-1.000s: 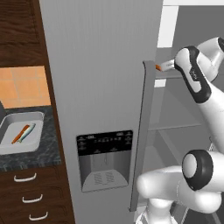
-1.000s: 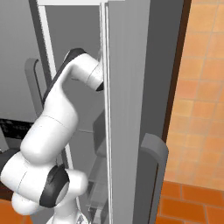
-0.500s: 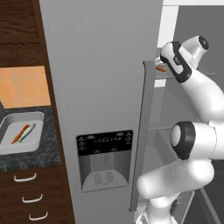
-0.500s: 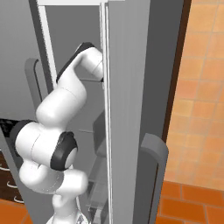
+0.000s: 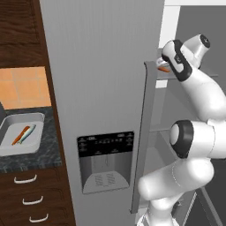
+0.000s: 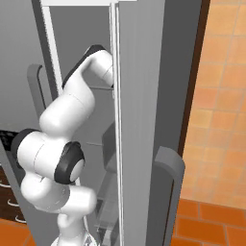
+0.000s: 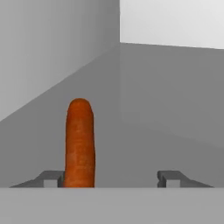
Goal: Place one carrot and one fish in each tupperware on the nearby counter, to pack two identical lunches.
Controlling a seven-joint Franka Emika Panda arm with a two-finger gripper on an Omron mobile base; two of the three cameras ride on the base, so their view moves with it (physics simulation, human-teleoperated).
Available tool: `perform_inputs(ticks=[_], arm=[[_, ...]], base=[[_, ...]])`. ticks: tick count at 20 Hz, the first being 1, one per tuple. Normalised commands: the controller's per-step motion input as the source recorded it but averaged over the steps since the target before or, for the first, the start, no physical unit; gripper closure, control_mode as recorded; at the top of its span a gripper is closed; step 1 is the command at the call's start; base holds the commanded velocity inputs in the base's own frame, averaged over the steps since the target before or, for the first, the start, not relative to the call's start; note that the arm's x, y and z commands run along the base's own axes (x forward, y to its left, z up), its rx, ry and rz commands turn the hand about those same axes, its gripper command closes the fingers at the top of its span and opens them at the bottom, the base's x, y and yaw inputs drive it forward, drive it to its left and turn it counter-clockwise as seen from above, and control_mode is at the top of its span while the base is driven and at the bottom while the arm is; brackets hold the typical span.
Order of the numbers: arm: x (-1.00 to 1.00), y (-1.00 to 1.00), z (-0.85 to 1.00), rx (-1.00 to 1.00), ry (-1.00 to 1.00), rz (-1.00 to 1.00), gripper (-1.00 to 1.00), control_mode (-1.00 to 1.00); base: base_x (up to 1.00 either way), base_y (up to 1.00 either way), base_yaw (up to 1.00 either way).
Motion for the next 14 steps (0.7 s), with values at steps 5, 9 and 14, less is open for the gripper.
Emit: perform_inputs(ticks=[5, 9, 14], arm=[[0.03, 0.05, -0.32, -0.01, -0.03, 0.00, 1.00, -1.00], [0.01, -0.16, 0.01, 0.00, 0.00, -0.02, 1.00, -1.00], [-0.76, -0.30, 0.12, 0.00, 0.00, -0.12, 1.00, -1.00]], base=[[0.00, 0.00, 0.00], [0.00, 0.00, 0.00], [0.00, 0.00, 0.00]])
